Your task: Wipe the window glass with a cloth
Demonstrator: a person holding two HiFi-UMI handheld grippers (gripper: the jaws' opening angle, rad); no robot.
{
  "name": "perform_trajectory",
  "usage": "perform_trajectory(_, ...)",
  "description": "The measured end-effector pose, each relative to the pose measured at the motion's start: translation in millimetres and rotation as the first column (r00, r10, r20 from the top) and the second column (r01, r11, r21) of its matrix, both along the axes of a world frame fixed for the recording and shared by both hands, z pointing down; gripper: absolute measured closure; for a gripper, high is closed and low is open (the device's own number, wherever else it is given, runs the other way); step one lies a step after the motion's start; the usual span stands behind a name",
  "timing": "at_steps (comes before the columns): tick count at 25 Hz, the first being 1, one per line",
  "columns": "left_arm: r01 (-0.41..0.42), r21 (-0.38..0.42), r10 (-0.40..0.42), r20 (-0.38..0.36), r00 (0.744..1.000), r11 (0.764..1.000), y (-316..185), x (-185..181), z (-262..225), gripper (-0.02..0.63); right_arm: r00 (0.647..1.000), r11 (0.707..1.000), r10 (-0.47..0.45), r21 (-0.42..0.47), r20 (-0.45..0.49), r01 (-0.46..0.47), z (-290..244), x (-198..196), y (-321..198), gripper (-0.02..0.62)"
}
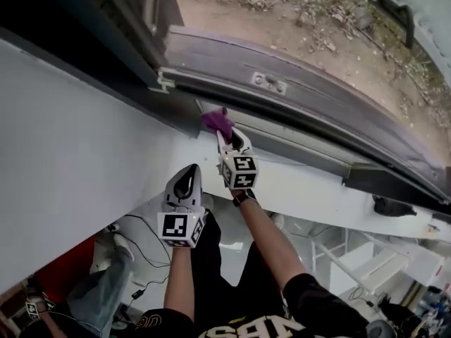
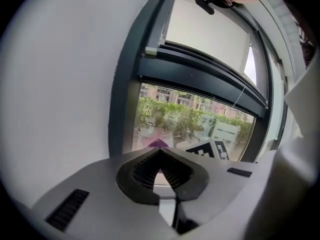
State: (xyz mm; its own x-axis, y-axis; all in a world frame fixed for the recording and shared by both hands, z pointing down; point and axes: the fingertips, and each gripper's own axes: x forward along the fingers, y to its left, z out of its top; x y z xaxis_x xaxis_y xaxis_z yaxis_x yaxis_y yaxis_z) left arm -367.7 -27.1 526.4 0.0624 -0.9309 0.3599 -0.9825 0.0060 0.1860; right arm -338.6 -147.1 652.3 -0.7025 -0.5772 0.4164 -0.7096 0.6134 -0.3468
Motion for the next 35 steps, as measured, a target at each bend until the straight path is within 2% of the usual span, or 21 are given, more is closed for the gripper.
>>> perform_trajectory(3,0.012,0.001,-0.012,0.016,1.000,1.000,9.7,-25.8,-4.1,0.583,1.000,1.000,-0.022,-0.016,0.014,0.022,4.3,-47.7,-3.2,0.492)
perform_trajectory(5,0.018,-0.002,-0.018,0.030,0.999,1.000,10.5,-38.5,-3.5,0.583,0.998,0.998,0.025,-0.066,0.051,-0.022,12.4,-58.2,-15.2,0.492)
perform_trajectory(7,0.016,-0.006,-0.016,0.036,0.999,1.000,6.1,-42.9,-0.8,0.583,0.993,0.991,0.088,-0.105,0.078,-0.079,19.6,-48.4,-32.8,0.492)
perform_trajectory(9,0.002,-0.004,-0.002,0.036,0.999,1.000,0.1,-36.5,3.5,0.583,0.989,0.987,0.132,-0.097,0.067,-0.125,24.6,-21.5,-48.0,0.492)
perform_trajectory(12,-0.042,-0.001,0.042,0.021,0.999,0.999,-8.7,-1.5,11.7,0.583,0.977,0.976,0.209,-0.077,0.034,-0.206,30.4,50.6,-57.5,0.492)
perform_trajectory(15,-0.096,0.000,0.096,-0.008,0.995,0.995,-21.8,56.0,21.8,0.583,0.960,0.959,0.278,-0.063,0.005,-0.277,36.3,136.3,-60.0,0.492)
perform_trajectory(18,-0.175,0.003,0.175,-0.033,0.984,0.985,-37.3,127.9,30.7,0.583,0.940,0.939,0.341,-0.046,-0.016,-0.341,38.5,224.1,-64.9,0.492)
perform_trajectory(23,-0.318,0.017,0.318,-0.087,0.944,0.948,-46.4,257.1,35.7,0.583,0.882,0.882,0.470,0.000,-0.041,-0.471,26.6,380.5,-66.6,0.492)
perform_trajectory(26,-0.367,0.023,0.367,-0.100,0.925,0.930,-50.8,314.9,42.6,0.583,0.827,0.827,0.561,-0.023,-0.010,-0.562,33.8,464.8,-66.8,0.492)
perform_trajectory(29,-0.379,0.031,0.380,-0.110,0.918,0.925,-55.0,355.3,46.1,0.583,0.745,0.743,0.667,-0.070,-0.003,-0.665,47.2,549.5,-66.0,0.492)
perform_trajectory(32,-0.386,0.036,0.388,-0.106,0.916,0.922,-54.7,381.8,45.6,0.583,0.668,0.664,0.744,-0.080,-0.030,-0.743,48.0,613.4,-68.8,0.492)
perform_trajectory(33,-0.390,0.035,0.392,-0.096,0.915,0.920,-53.7,387.9,45.5,0.583,0.655,0.652,0.754,-0.067,-0.050,-0.755,46.9,626.1,-70.8,0.492)
perform_trajectory(35,-0.397,0.034,0.398,-0.074,0.914,0.917,-51.7,395.1,46.2,0.583,0.649,0.648,0.757,-0.048,-0.076,-0.761,46.9,636.7,-74.7,0.492)
